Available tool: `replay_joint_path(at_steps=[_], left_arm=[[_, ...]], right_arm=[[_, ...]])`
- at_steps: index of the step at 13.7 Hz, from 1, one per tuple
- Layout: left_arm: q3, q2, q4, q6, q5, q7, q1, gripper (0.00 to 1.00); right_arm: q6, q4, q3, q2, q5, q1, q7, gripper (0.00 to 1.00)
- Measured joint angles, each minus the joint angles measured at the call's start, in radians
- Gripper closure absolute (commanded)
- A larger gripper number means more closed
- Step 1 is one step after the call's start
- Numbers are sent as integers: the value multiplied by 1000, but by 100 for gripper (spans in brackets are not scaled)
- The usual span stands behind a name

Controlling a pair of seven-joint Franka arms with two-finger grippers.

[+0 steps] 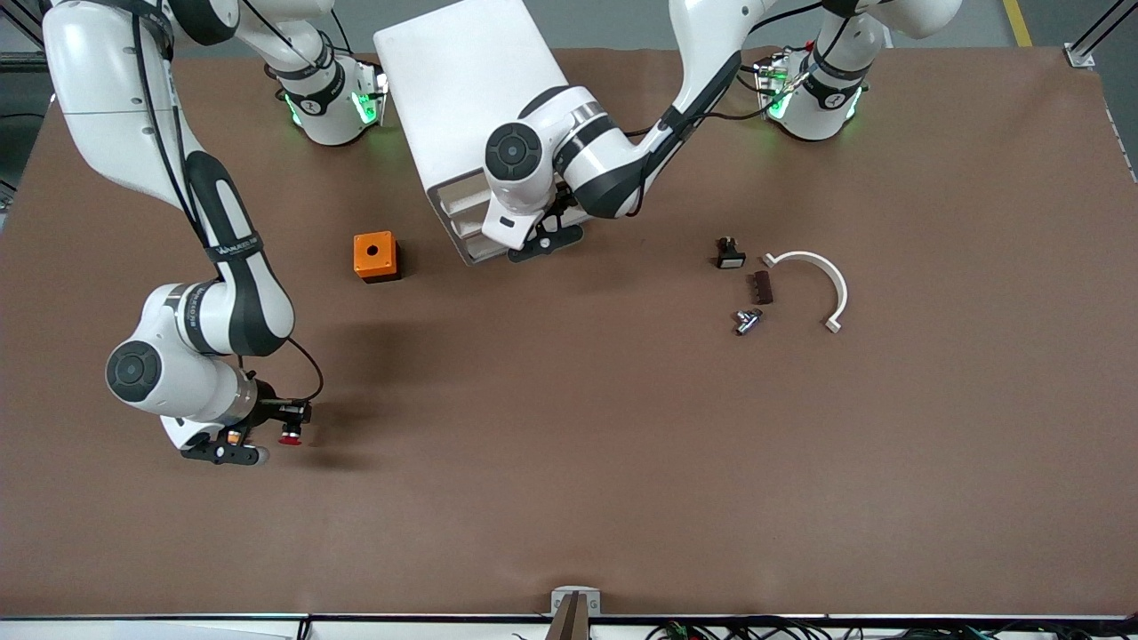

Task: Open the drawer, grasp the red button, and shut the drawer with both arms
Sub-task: 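Carry the red button toward the yellow button while the left gripper pushes drawer shut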

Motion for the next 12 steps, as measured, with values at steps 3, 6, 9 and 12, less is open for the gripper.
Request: replay_joint_path(at_steps=[3, 6, 9, 12], left_arm=[[0, 0, -1, 1, 13, 0, -20, 0], [0, 0, -2, 1, 16, 1, -31, 0], [2, 0, -2, 2, 30, 15, -36, 0], [6, 0, -2, 3, 31, 79, -36, 0]], right_arm=[[27, -1, 0, 26, 0, -6, -1, 71], [63, -1, 0, 55, 0, -15, -1, 44], [72, 2, 0, 61, 0, -23, -1, 0], [72, 20, 5, 41, 0, -23, -2, 0]])
